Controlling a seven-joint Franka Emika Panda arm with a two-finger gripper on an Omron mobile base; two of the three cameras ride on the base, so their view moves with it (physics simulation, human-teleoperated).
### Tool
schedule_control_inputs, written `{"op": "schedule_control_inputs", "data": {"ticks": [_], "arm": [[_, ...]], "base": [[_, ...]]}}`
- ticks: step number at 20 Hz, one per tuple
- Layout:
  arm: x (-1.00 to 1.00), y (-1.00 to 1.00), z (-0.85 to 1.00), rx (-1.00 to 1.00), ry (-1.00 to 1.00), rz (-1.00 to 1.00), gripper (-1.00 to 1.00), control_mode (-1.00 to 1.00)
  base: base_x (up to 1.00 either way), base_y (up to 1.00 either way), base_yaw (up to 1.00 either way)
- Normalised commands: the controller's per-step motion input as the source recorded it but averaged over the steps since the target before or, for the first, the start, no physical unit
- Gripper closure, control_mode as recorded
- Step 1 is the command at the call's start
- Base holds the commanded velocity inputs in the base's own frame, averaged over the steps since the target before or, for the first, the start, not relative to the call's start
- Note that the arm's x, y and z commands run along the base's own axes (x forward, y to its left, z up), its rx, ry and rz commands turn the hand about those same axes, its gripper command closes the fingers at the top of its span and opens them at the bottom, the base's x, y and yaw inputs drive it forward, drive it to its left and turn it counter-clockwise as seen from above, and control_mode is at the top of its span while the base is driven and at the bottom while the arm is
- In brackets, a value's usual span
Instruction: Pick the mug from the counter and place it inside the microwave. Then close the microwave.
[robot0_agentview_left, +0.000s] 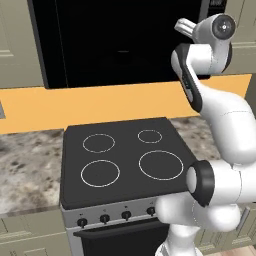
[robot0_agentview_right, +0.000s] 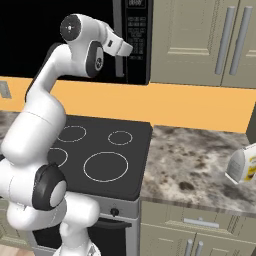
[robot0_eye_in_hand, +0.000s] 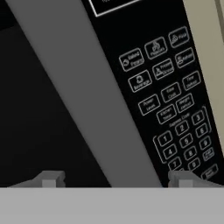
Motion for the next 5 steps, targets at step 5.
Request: {"op": "schedule_control_inputs", "data": {"ticks": [5], "arm": [[0.51, 0.00, -0.09, 0.00, -0.05, 0.00, -1.00, -1.00]], "base": [[0.00, 0.00, 0.00]]}}
